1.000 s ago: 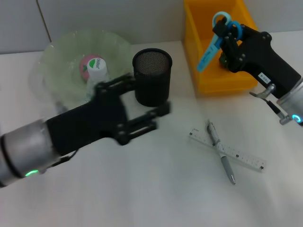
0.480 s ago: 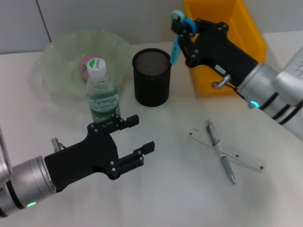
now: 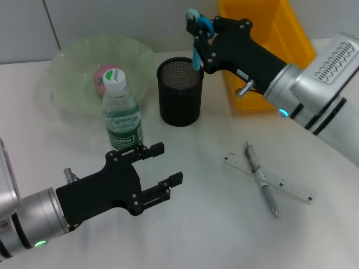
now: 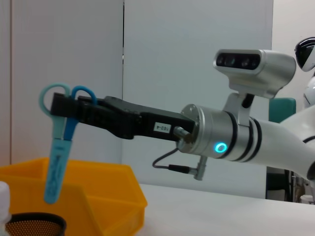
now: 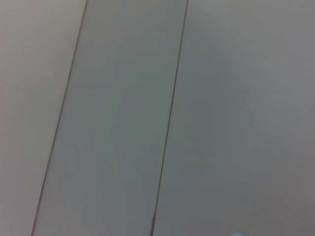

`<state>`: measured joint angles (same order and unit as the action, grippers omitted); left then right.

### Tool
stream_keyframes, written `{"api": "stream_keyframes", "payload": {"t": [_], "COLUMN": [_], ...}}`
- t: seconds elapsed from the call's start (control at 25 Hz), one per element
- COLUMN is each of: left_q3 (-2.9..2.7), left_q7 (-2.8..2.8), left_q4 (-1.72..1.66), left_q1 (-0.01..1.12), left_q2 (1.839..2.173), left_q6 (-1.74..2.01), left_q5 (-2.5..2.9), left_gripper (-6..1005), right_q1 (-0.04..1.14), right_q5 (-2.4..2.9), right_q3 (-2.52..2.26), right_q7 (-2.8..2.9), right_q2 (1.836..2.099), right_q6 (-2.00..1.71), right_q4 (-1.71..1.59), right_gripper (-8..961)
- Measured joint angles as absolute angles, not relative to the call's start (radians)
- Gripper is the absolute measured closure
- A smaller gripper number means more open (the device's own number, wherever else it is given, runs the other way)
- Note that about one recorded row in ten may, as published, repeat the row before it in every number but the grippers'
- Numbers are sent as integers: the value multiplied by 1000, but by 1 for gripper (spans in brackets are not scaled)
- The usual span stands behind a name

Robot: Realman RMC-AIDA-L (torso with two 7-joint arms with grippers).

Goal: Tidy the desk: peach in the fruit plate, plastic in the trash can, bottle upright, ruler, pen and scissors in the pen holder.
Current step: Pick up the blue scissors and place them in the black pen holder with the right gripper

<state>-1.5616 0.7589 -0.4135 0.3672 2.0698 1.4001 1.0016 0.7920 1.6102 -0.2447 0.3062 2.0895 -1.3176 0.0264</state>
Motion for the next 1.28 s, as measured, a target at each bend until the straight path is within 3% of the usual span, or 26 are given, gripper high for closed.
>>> {"api": "stream_keyframes", "payload": {"t": [1.28], "left_q3": [-1572], "left_q7": [761], "left_q4": [-379], "left_q1": [407], "left_q2": [2072], "left_q6": [1396], "left_q5": [1008], "left_gripper": [336], "right_q1": [870], "right_q5": [1616], "right_q3": [-279], "right_q7": [408], "right_q2": [2089], "right_q6": [-1103], "right_q4": [42], "right_gripper": [748]}}
